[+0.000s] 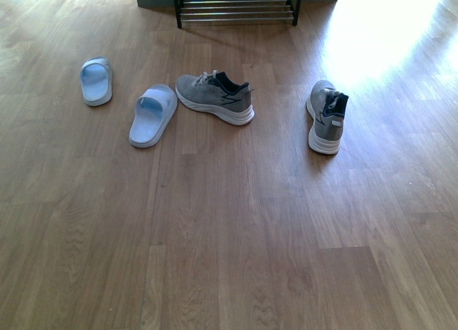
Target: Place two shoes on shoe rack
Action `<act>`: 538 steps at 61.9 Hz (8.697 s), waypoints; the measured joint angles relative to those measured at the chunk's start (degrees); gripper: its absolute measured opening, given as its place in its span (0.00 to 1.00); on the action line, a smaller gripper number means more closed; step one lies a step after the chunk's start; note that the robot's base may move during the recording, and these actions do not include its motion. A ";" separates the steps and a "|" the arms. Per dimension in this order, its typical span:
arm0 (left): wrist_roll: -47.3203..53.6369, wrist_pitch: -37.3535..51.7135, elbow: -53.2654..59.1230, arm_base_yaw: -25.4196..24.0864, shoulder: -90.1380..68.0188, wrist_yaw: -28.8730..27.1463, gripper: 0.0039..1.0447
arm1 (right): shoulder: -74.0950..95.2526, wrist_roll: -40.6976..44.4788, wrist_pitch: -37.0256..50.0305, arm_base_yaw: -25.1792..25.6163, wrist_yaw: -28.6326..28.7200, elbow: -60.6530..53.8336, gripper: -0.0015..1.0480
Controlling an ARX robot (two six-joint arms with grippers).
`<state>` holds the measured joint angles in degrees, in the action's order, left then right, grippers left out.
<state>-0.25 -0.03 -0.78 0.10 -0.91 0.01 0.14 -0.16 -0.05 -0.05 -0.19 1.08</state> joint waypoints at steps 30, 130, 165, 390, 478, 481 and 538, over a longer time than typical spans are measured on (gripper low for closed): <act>0.00 0.00 0.00 0.00 0.00 0.00 0.91 | 0.00 0.00 0.00 0.00 0.02 0.00 0.91; 0.00 0.00 -0.02 0.00 0.00 0.00 0.91 | -0.02 0.00 0.00 0.00 0.11 0.00 0.91; 0.00 0.00 0.00 0.00 0.00 0.00 0.91 | 0.09 0.00 0.00 0.00 0.15 0.00 0.91; 0.00 0.00 0.00 0.00 0.02 0.00 0.91 | 42.34 -15.37 8.70 2.23 22.03 17.46 0.01; -59.84 14.38 -61.53 21.62 -150.24 -8.87 0.91 | 42.34 -15.52 8.66 2.38 21.64 17.22 0.01; -60.13 14.25 -63.08 21.66 -151.77 -8.48 0.91 | 42.34 -15.50 8.66 2.38 21.64 17.22 0.01; -63.82 14.40 -66.38 21.11 -156.78 -11.50 0.01 | 42.34 -15.52 8.66 2.38 21.64 17.22 0.01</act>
<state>-64.07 14.37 -67.16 21.21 -157.69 -11.49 42.48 -15.68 8.60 2.33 21.45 18.31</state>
